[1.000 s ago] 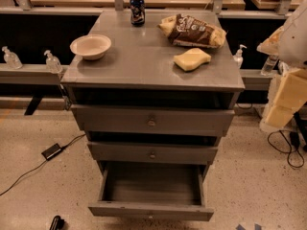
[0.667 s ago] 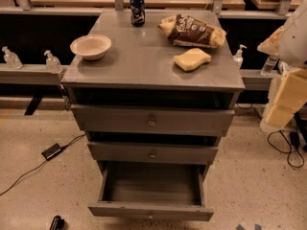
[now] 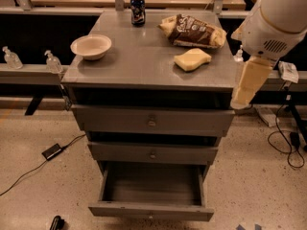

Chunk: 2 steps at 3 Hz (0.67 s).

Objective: Place sponge into bottom drawer

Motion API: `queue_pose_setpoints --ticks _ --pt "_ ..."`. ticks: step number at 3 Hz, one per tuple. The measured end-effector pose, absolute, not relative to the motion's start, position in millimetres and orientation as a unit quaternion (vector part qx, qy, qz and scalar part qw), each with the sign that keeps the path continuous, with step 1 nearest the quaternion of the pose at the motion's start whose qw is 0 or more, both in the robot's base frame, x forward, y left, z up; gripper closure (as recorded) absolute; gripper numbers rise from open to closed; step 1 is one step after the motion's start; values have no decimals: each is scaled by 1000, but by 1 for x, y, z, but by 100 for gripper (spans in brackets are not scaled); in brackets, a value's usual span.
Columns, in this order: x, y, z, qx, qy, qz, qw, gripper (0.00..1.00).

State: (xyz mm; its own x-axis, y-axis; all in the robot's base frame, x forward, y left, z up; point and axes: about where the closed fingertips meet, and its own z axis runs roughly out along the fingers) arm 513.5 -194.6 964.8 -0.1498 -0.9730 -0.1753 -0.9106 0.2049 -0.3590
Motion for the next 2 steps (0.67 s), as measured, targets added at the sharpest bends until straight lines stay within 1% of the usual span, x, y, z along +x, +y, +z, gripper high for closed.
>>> queue_pose_setpoints --ticks 1,2 --pt "575 -192 949 -632 746 -89 190 0" --pt "620 -190 945 -656 724 -86 196 0"
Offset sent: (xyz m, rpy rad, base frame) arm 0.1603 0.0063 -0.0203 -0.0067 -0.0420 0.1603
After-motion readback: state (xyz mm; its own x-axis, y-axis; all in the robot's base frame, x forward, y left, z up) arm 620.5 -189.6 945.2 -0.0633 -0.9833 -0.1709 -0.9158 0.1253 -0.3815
